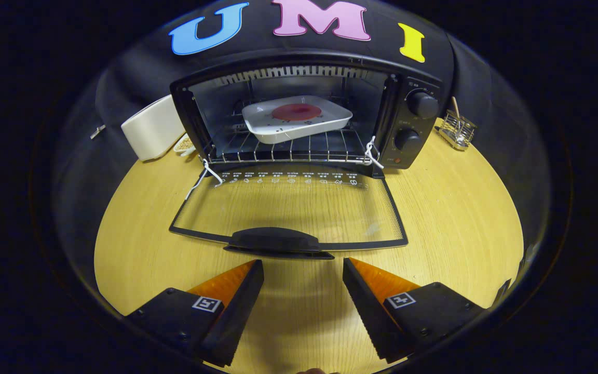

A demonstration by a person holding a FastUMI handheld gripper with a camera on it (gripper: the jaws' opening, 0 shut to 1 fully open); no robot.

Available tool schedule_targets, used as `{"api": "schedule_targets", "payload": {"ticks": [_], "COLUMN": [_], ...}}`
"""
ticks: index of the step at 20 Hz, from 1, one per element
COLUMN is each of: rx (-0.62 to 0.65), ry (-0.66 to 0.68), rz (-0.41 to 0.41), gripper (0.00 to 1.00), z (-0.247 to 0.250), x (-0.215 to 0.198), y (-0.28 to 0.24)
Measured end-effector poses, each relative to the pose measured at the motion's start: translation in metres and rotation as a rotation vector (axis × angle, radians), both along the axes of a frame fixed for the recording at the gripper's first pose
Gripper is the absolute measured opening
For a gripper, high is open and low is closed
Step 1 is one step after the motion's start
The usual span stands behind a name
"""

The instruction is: Open the toaster oven, put the food inside, and close the toaster oven door.

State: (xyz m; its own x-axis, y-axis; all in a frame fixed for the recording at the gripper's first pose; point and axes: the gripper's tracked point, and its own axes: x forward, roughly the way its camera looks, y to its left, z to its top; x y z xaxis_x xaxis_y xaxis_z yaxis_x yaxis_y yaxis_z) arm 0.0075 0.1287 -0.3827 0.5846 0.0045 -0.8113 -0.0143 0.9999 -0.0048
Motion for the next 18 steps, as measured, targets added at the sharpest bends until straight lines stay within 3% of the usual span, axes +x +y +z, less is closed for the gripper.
{"api": "schedule_targets", "payload": {"ticks": [8,14,18], "rx": [-0.041,-0.037,-0.012], "ry": [0.002,-0.087,-0.225], "rz": [0.089,0.158,0.14], "gripper": [0.99,0.99,0.99], "z": [-0.003,0.042,0.088], "x": [0.015,0.015,0.026], "y": [-0.001,0.001,0.005]}}
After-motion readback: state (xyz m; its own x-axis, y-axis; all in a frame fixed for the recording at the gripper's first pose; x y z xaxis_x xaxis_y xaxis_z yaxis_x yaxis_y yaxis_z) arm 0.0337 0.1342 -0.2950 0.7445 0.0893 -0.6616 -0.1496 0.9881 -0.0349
